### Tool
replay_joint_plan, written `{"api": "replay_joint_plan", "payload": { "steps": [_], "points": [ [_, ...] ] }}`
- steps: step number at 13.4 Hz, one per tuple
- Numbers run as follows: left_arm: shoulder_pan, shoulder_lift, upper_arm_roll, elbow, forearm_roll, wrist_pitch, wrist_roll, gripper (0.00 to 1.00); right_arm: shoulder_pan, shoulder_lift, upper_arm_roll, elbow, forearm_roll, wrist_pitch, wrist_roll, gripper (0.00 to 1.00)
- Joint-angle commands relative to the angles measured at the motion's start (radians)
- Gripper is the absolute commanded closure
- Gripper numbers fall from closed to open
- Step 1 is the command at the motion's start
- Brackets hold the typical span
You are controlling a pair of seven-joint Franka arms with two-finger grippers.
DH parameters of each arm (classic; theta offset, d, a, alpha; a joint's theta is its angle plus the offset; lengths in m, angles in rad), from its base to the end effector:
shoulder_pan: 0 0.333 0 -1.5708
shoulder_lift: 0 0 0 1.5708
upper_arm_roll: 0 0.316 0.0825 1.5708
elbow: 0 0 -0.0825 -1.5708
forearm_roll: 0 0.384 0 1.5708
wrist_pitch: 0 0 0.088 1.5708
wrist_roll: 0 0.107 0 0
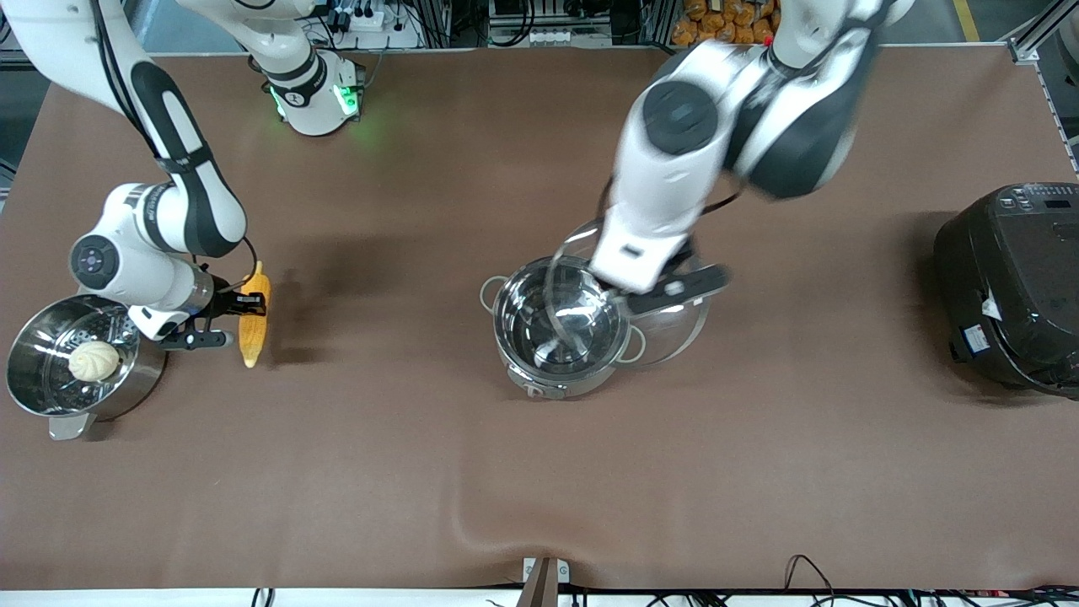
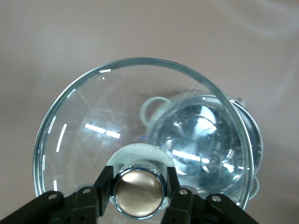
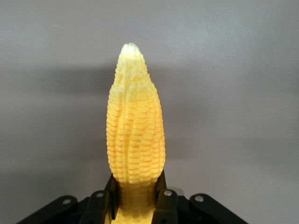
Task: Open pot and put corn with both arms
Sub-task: 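Set the lid on the table with the left gripper while the right carries corn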
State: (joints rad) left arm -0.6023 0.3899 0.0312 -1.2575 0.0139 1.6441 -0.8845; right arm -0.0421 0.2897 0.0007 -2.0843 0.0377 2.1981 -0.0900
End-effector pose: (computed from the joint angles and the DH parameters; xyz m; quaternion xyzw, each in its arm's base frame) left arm 0.5650 -0.3661 0.5396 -0.9879 -0.1544 -0.0074 0.0106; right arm 0.5629 -0.0220 0.2725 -0.9960 -0.0118 0.0867 0.0201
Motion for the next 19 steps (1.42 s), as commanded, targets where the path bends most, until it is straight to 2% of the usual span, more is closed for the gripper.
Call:
{"api": "replay_joint_plan", "payload": {
  "steps": [1, 4, 6, 8, 10, 11, 13, 14, 16, 17, 18, 19],
  "points": [
    [0.123, -0.107, -0.005, -0.095, 0.017, -0.024, 0.118, 1.00, 0.120, -0.023, -0.002, 0.197, 0.017, -0.240, 0.157, 0.87],
    [0.280, -0.151, -0.010, -0.183, 0.009, 0.008, 0.301, 1.00, 0.275, 0.003, -0.004, 0.358, 0.097, -0.307, 0.382, 0.87],
    [0.360, -0.198, -0.013, -0.334, 0.008, 0.124, 0.396, 1.00, 0.368, 0.023, -0.007, 0.449, 0.203, -0.291, 0.476, 0.87],
    [0.401, -0.241, -0.011, -0.521, 0.008, 0.300, 0.447, 1.00, 0.416, 0.043, -0.005, 0.533, 0.241, -0.282, 0.565, 0.87],
    [0.421, -0.232, -0.010, -0.664, 0.008, 0.460, 0.484, 1.00, 0.554, 0.098, -0.007, 0.566, 0.234, -0.177, 0.695, 0.87],
    [0.430, -0.209, -0.010, -0.716, 0.008, 0.538, 0.484, 1.00, 0.611, 0.138, -0.007, 0.573, 0.225, -0.088, 0.784, 0.87],
    [0.440, -0.162, -0.010, -0.830, 0.017, 0.722, 0.484, 1.00, 0.718, 0.212, -0.013, 0.590, 0.199, 0.004, 0.901, 0.87],
    [0.440, -0.133, -0.008, -0.879, 0.023, 0.825, 0.489, 1.00, 0.743, 0.241, -0.011, 0.607, 0.162, 0.027, 0.968, 0.87],
    [0.453, -0.068, -0.008, -0.904, 0.024, 0.920, 0.516, 1.00, 0.769, 0.313, -0.010, 0.660, 0.116, 0.072, 1.055, 0.86],
    [0.452, -0.048, -0.008, -0.911, 0.023, 0.953, 0.516, 1.00, 0.775, 0.350, -0.010, 0.690, 0.116, 0.087, 1.076, 0.83],
    [0.453, -0.024, -0.007, -0.913, 0.024, 0.971, 0.516, 1.00, 0.787, 0.368, -0.011, 0.696, 0.113, 0.089, 1.091, 0.73],
    [0.453, -0.004, -0.007, -0.910, 0.023, 0.976, 0.516, 1.00, 0.791, 0.374, -0.011, 0.695, 0.113, 0.089, 1.098, 0.57]
  ]
}}
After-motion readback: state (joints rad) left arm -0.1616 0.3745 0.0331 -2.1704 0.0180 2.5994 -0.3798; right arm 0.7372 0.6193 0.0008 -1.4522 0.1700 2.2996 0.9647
